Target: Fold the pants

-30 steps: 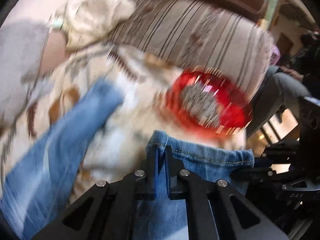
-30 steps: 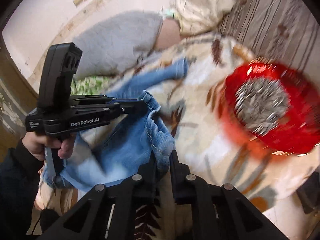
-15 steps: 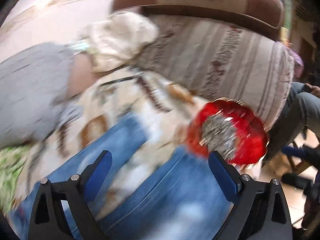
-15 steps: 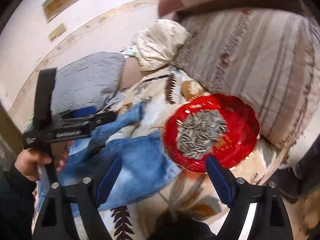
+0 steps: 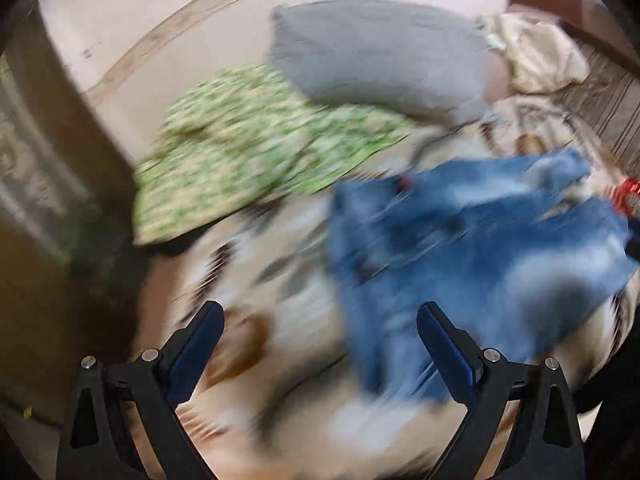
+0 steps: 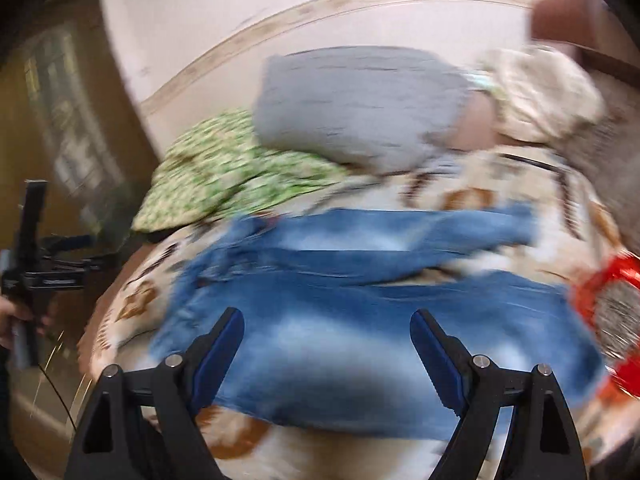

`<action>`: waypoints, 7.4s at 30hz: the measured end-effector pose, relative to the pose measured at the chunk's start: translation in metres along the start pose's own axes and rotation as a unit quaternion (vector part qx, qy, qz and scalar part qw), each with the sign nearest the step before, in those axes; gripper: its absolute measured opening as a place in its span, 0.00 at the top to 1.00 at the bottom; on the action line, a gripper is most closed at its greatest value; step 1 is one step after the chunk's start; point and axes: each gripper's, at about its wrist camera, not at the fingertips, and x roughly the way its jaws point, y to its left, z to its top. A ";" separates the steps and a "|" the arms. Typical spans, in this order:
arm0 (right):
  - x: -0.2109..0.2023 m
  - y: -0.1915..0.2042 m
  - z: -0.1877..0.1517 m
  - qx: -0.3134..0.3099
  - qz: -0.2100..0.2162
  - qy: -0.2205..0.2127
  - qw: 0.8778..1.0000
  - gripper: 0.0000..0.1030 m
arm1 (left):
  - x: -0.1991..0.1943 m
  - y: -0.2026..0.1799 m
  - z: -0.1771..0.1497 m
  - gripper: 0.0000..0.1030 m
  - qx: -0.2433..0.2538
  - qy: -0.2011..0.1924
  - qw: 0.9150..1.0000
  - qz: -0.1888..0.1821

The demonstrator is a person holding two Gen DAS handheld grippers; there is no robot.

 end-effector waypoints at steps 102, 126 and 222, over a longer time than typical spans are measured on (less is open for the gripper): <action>0.108 -0.111 0.103 0.003 -0.071 0.093 0.993 0.20 | 0.164 -0.138 0.143 0.05 0.013 -0.040 0.970 -0.238; 0.219 -0.299 0.134 0.052 -0.077 0.205 0.974 0.80 | 0.291 -0.358 0.245 0.23 0.231 0.034 0.926 -0.298; 0.117 0.002 0.014 -0.077 0.054 0.147 0.985 0.22 | 0.114 -0.053 0.060 0.02 0.060 -0.028 0.988 -0.140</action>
